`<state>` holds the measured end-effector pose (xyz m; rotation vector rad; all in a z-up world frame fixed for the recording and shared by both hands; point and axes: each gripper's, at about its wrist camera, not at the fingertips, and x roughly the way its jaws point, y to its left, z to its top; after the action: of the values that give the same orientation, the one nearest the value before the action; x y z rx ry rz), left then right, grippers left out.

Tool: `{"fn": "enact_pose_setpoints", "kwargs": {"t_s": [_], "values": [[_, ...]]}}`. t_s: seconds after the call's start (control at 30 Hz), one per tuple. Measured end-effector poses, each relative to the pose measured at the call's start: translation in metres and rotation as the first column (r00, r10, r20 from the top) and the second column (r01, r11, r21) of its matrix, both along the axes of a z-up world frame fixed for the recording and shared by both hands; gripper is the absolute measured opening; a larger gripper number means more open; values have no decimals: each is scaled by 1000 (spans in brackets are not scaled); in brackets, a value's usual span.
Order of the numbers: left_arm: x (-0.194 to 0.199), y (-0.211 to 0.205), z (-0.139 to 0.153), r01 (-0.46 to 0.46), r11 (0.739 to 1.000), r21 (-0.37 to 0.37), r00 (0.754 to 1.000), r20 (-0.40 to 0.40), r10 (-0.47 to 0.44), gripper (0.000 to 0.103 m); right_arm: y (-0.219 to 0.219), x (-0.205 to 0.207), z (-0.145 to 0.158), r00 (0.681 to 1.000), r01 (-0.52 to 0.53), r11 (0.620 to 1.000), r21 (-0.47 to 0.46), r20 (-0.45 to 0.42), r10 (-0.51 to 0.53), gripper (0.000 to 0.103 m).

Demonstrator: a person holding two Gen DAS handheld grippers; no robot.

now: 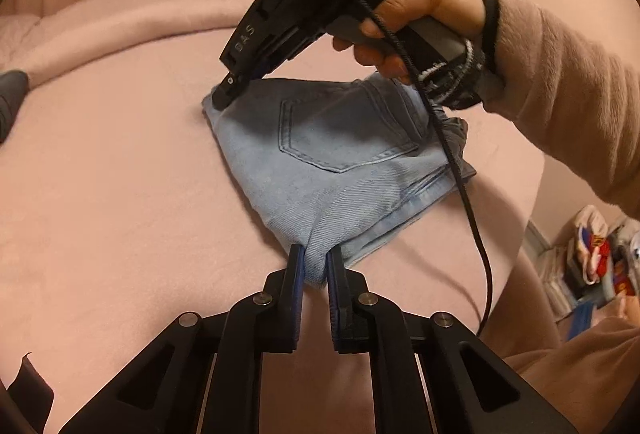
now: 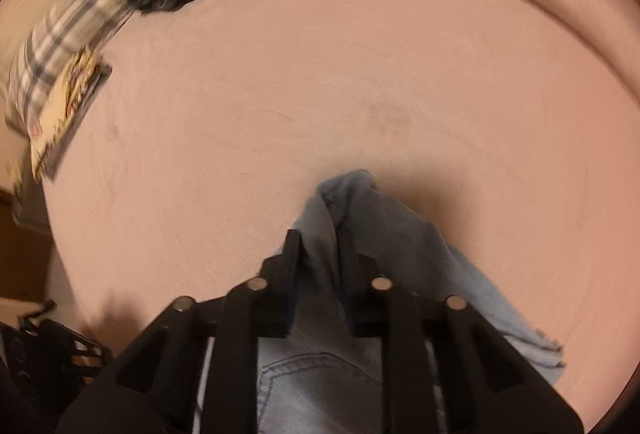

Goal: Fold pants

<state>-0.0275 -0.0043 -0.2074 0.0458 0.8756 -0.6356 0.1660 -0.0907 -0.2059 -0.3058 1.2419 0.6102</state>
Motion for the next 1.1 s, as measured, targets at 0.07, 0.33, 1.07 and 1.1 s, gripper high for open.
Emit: {"fn": "enact_pose_setpoints", "kwargs": {"t_s": [0.07,0.33,1.07,1.1], "values": [[-6,-4,0,-12,1000,13,1000,10,12,7,1,1,3,1000,-1,1000,-7,9,1,14],[-56,-55,-20,200,956,214,976,41,-214,0,-2,16,-8,994,91,995,-28,63,-89,9],[25,0,19,-122,990,-69,992,-32,120,0,-92,-169,7,998,-21,960,279,-43,34,18],[23,-6,15,-98,994,-55,994,-45,96,0,-95,-171,13,999,-20,961,277,-31,30,18]]}}
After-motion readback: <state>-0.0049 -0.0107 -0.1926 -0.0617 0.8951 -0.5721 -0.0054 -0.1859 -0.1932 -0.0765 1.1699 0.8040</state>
